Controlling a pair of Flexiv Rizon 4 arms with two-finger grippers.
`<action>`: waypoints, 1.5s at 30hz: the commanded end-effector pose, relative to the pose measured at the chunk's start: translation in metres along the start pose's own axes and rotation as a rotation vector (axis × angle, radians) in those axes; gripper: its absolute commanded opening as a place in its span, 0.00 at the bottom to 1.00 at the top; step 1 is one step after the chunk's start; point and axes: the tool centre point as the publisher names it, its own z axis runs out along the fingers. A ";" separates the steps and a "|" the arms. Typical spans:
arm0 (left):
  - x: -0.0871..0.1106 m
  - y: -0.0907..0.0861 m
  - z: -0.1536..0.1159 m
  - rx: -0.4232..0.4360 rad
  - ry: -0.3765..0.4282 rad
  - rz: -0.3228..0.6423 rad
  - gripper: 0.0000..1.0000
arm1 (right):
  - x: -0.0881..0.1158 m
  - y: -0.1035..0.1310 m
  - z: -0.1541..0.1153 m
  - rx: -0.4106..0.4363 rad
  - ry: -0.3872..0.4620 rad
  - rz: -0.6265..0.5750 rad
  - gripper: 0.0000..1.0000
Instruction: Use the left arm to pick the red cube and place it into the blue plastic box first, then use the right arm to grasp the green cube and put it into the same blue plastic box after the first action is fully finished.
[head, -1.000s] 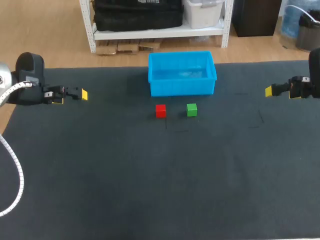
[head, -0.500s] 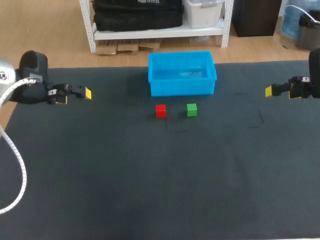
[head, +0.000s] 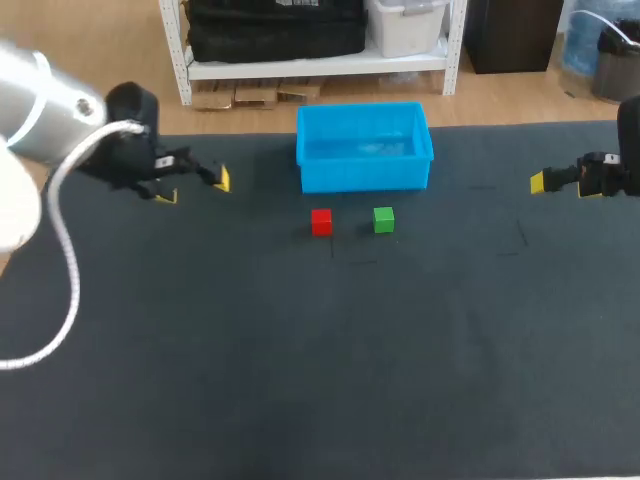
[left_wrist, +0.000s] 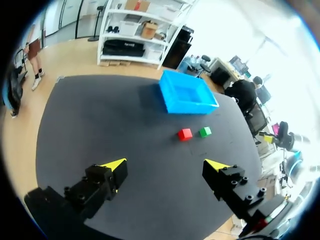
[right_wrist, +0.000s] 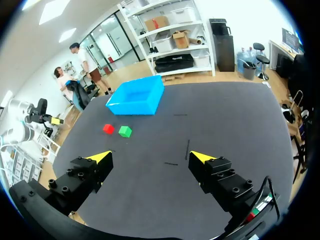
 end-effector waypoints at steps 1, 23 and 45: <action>-0.010 -0.011 0.017 -0.186 0.095 0.000 1.00 | 0.000 -0.001 0.000 -0.001 0.001 -0.001 1.00; -0.011 -0.016 0.024 -0.172 0.124 0.010 1.00 | 0.000 -0.001 0.000 -0.001 0.001 -0.001 1.00; -0.035 -0.060 0.086 -0.301 0.270 -0.115 1.00 | 0.000 -0.001 0.000 -0.001 0.001 -0.001 1.00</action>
